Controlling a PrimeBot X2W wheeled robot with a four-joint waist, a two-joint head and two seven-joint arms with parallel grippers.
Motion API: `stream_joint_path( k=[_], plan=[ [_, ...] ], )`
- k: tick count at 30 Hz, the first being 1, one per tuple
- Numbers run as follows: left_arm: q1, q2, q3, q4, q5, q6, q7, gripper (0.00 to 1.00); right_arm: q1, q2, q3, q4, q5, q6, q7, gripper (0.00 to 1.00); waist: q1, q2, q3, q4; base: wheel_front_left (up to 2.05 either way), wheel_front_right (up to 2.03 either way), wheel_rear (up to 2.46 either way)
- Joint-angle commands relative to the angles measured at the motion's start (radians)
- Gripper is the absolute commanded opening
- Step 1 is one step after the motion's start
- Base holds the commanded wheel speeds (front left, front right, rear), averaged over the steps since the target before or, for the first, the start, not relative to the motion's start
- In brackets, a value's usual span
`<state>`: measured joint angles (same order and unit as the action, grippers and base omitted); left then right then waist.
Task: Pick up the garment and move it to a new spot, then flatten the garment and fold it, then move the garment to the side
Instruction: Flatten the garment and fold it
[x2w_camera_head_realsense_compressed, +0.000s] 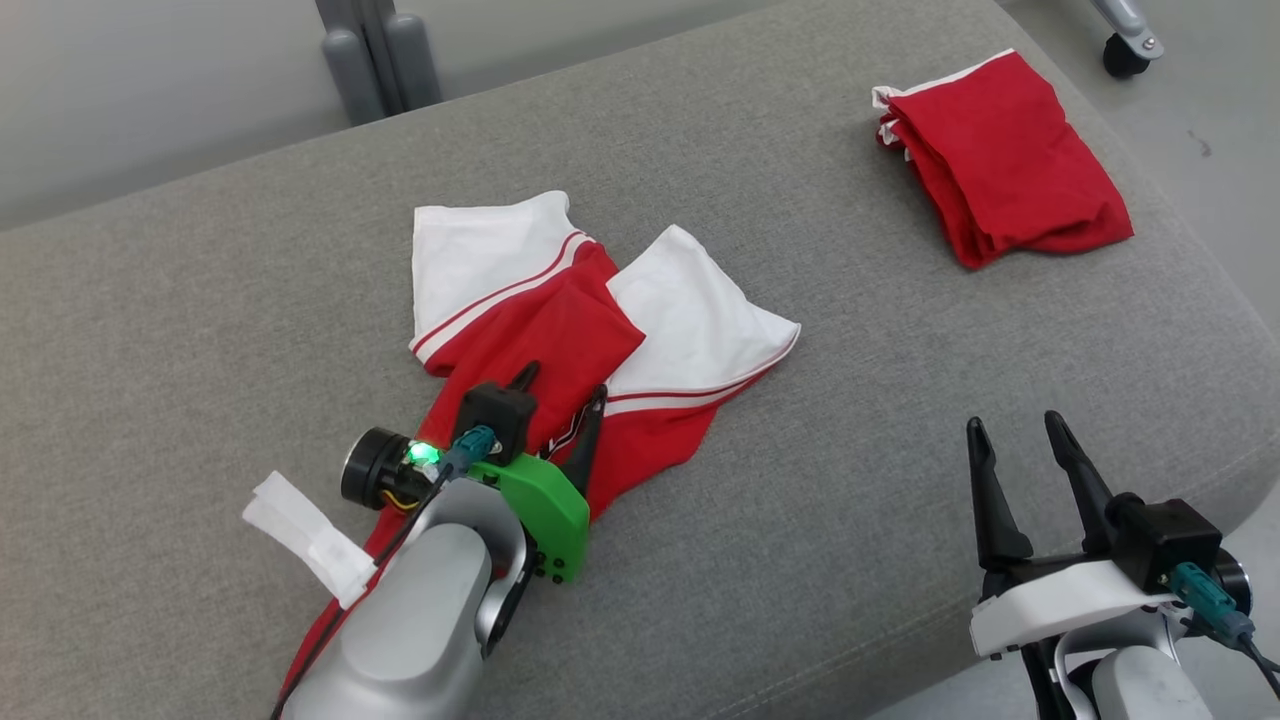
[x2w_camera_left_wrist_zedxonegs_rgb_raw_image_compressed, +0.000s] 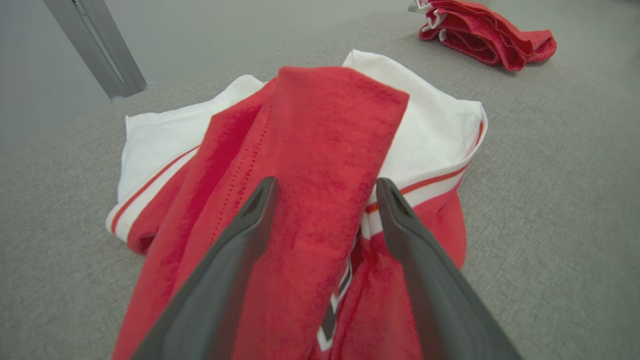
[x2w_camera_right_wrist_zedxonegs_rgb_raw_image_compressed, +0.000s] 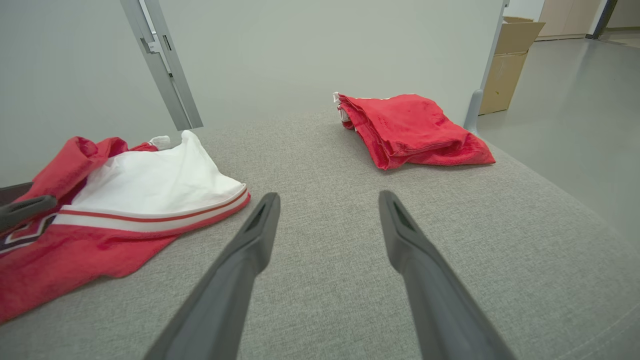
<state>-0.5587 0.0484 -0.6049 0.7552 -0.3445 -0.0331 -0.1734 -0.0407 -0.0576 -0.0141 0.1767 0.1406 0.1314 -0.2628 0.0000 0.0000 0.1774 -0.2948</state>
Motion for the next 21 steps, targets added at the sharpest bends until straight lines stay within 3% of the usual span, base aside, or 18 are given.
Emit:
stream_joint_path(
  k=[1, 2, 3, 11, 15, 21],
  plan=[
    [-0.027, 0.005, -0.005, 0.022, -0.014, 0.009, -0.01, 0.66, -0.012, 0.001, 0.002, 0.0, 0.008, -0.002, -0.002, 1.0, 0.0, 0.0, 0.001, -0.001, 0.0, 0.0, 0.0],
    [-0.033, 0.005, -0.01, 0.033, -0.021, 0.01, -0.014, 0.42, -0.012, 0.001, 0.002, 0.001, 0.009, -0.001, -0.002, 1.0, 0.0, 0.0, 0.0, -0.001, 0.0, 0.0, 0.0],
    [-0.042, 0.004, -0.015, 0.044, -0.034, 0.013, -0.021, 0.0, -0.012, 0.001, 0.002, 0.0, 0.009, -0.002, -0.002, 1.0, 0.0, 0.0, 0.0, 0.0, 0.0, 0.0, 0.0],
    [-0.092, 0.011, 0.023, 0.056, -0.121, 0.049, -0.073, 0.0, 0.008, 0.003, -0.01, -0.001, 0.006, -0.002, -0.002, 1.0, 0.0, 0.0, -0.009, 0.017, 0.0, 0.0, 0.0],
    [-0.121, 0.091, 0.09, 0.069, -0.128, 0.093, -0.084, 0.0, 0.004, 0.004, -0.008, -0.004, 0.009, -0.001, -0.002, 1.0, 0.0, 0.0, -0.003, 0.021, 0.0, 0.0, 0.0],
    [-0.186, 0.218, 0.168, 0.106, -0.13, 0.124, -0.092, 0.0, -0.014, 0.004, -0.005, -0.003, 0.009, -0.001, -0.002, 1.0, 0.0, 0.0, 0.015, 0.017, 0.0, 0.0, 0.0]
  ],
)
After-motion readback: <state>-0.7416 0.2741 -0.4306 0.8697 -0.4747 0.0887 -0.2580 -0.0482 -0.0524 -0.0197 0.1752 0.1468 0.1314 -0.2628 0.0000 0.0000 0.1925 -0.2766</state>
